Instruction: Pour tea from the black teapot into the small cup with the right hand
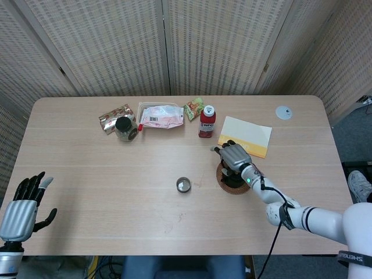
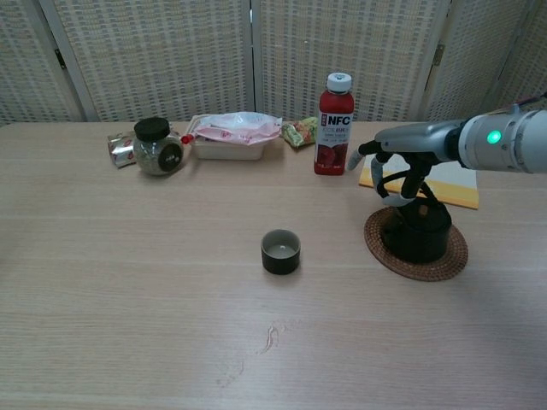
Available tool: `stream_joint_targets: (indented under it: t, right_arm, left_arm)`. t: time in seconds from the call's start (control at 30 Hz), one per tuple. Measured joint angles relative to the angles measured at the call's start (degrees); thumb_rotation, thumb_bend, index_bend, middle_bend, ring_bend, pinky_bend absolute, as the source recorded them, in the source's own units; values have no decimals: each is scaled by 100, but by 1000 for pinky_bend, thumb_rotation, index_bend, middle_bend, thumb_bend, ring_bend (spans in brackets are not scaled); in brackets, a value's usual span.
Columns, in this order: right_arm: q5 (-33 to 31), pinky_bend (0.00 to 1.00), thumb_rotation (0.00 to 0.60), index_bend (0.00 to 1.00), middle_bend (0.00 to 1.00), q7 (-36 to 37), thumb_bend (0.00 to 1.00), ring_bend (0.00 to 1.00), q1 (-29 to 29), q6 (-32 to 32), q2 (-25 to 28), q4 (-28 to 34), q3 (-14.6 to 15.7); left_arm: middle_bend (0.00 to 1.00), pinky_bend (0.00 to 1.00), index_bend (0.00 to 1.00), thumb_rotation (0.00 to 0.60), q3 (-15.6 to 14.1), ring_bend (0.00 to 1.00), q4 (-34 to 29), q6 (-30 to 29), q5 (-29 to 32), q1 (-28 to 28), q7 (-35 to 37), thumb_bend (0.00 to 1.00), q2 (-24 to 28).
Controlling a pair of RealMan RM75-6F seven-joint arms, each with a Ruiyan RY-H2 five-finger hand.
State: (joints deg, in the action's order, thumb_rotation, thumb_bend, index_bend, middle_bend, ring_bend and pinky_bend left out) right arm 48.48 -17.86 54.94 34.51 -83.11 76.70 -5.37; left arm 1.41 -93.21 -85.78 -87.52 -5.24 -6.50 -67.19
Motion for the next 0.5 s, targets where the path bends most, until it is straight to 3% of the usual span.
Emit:
stream_joint_targets:
  t: [0.27, 0.5]
  right_arm:
    - [28, 97, 600, 191, 475, -25, 336, 216, -59, 272, 168, 312, 39]
    - [167, 97, 600, 191, 475, -102, 336, 240, -186, 580, 520, 936, 115]
  left_arm:
    - [0, 0, 100, 600, -1, 0, 39, -17, 0, 14, 45, 329, 7]
    - [0, 0, 100, 600, 7, 0, 86, -15, 3, 11, 108, 330, 2]
